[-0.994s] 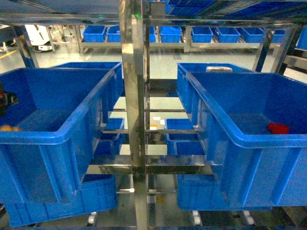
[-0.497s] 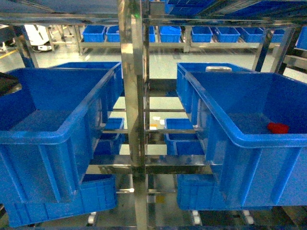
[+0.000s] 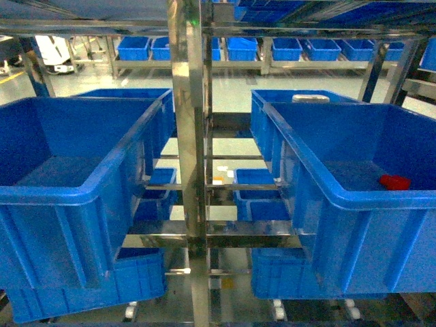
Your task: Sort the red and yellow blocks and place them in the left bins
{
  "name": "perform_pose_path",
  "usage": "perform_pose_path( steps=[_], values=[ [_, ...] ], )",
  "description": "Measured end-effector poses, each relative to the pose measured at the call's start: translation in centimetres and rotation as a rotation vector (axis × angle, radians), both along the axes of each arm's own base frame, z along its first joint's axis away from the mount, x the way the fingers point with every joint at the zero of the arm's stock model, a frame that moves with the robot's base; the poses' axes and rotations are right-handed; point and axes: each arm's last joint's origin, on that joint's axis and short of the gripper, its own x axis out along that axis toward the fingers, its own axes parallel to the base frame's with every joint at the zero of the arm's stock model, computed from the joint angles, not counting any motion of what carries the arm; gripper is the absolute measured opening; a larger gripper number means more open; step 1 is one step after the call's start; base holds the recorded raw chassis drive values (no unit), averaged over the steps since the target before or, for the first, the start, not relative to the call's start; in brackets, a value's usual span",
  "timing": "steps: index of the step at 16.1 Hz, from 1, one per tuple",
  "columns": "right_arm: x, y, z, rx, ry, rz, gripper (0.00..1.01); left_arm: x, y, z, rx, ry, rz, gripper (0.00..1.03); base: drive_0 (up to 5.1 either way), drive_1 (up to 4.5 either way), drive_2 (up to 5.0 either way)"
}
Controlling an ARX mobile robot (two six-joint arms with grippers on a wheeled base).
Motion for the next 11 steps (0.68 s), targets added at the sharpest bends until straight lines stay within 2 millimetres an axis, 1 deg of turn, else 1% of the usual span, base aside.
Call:
perform_pose_path(
  steps=[1, 3, 4, 7, 8, 9, 10, 11],
  values=[
    [-1.1, 0.5, -0.3, -0.009, -0.107, -0.099, 0.81, -0.9, -0.1, -0.9, 0.026, -0.078, 0.149, 0.8, 0.0, 0.0, 0.0],
    [-3.1, 1.5, -1.1, 0.002, -0.119, -0.116, 0.63, -2.2, 0.1, -2.9, 0.04, -0.067, 0.237, 0.62, 0.0, 0.0, 0.0],
    [-4.3, 2.0, -1.0, 0.002, -0.137, -0.118, 0.48, -3.0, 0.2, -4.1, 0.042, -0.055, 0.252, 0.47, 0.0, 0.0, 0.0],
    [-6.3, 2.7, -1.6, 0.005, -0.129, -0.119, 0.19, -4.4, 0.2, -5.5, 0.041, -0.063, 0.249, 0.18, 0.0, 0.0, 0.0],
    [-7.2, 2.9, -1.8, 0.005, -0.123, -0.125, 0.06, -5.1, 0.1, -6.1, 0.041, -0.065, 0.249, 0.04, 0.0, 0.0, 0.0],
    [-7.8, 3.0, -1.9, 0.007, -0.132, -0.127, 0.02, -5.4, 0.1, -6.5, 0.042, -0.064, 0.249, 0.02, 0.0, 0.0, 0.0],
    [-8.2, 3.5, -2.0, 0.007, -0.174, -0.133, 0.02, -5.7, 0.1, -6.8, 0.042, -0.06, 0.249, 0.02, 0.0, 0.0, 0.0],
    [-8.5, 4.1, -2.6, 0.008, -0.141, -0.122, 0.02, -6.1, 0.1, -7.1, 0.042, -0.059, 0.249, 0.02, 0.0, 0.0, 0.0]
  ],
)
